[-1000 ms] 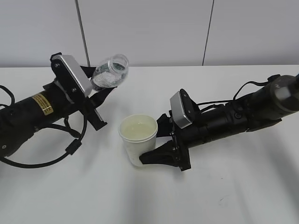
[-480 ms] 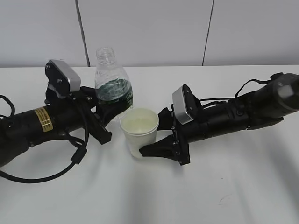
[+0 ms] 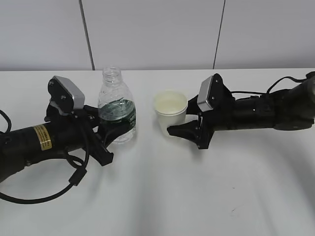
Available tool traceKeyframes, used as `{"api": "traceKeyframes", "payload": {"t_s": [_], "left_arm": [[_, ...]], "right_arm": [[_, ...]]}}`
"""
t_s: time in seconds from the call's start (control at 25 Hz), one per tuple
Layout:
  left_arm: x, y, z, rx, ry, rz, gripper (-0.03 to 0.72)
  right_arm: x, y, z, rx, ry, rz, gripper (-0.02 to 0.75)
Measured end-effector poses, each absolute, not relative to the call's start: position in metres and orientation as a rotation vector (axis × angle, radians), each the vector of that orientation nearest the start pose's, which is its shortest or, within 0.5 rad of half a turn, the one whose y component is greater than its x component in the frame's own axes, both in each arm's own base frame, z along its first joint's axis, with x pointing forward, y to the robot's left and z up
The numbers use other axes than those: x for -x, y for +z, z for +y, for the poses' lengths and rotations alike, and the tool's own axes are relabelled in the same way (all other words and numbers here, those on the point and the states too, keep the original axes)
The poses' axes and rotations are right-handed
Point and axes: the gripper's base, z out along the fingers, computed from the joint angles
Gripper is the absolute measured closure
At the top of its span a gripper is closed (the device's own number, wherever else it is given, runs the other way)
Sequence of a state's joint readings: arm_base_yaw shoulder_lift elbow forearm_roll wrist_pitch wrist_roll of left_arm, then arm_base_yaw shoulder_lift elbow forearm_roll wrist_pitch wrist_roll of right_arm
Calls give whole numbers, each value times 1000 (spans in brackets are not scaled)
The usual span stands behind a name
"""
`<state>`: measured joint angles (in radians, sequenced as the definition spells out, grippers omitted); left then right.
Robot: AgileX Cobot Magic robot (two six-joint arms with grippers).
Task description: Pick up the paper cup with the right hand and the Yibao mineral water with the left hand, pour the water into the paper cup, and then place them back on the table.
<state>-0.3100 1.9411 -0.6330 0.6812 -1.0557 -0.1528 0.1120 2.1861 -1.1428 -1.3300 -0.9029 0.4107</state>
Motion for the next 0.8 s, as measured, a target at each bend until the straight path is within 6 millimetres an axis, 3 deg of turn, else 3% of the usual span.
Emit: {"api": "traceKeyframes", "payload": {"t_s": [0.2,0.36,0.56,0.8], "left_arm": [[-288,121,-145,-859,-602,1627,396],[-289,108,-145,-826,-627,1640,396],[-291,89,-142,-813,-582,1687,396],[-291,81,-140,-880,-502,1664,368]], "right_arm": [[-403,96,109,1102,498,1630,228],[-410,86,105,988,462,1655,228],[-413,67,103,899,455,1658,228],[-415,62,102,817,473,1619,228]]}}
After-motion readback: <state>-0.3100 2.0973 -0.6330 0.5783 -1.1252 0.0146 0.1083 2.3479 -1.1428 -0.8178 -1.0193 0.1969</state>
